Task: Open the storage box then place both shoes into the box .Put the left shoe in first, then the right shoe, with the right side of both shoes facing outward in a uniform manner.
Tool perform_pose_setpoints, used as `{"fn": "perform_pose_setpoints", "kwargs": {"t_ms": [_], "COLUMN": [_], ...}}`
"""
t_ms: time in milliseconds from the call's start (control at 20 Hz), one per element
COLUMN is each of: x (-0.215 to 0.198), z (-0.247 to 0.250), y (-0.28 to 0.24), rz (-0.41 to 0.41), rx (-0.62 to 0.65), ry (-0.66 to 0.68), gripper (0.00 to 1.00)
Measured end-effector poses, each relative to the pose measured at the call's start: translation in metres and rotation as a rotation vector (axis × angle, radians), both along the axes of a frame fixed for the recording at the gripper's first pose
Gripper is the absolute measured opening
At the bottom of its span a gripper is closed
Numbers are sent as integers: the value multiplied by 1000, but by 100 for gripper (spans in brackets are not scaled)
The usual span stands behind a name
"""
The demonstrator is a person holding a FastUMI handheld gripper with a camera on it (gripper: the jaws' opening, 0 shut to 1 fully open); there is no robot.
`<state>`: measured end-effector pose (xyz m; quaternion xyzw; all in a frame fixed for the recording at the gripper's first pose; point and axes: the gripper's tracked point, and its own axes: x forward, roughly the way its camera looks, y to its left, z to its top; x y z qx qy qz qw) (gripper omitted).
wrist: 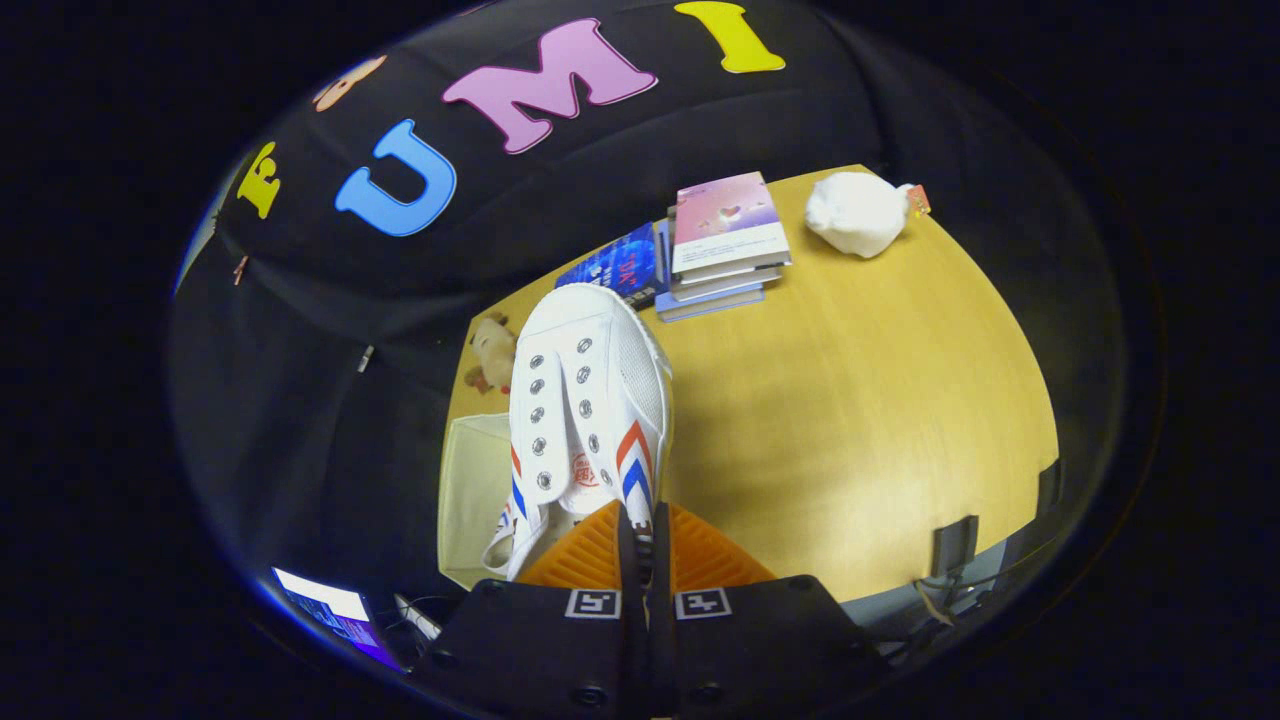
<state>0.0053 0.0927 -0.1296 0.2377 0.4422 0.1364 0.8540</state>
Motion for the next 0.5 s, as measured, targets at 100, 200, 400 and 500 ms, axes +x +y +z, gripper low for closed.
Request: {"fn": "perform_pose_setpoints", "kwargs": {"t_ms": [100,200,400,500], "x": [-11,-23,-37,-39], "z": [7,8,0,-7], "y": [31,60,111,136], "rz": [34,65,92,96], "rx": [26,40,73,92], "ry": [4,15,48,68], "gripper": [5,5,5,5]}}
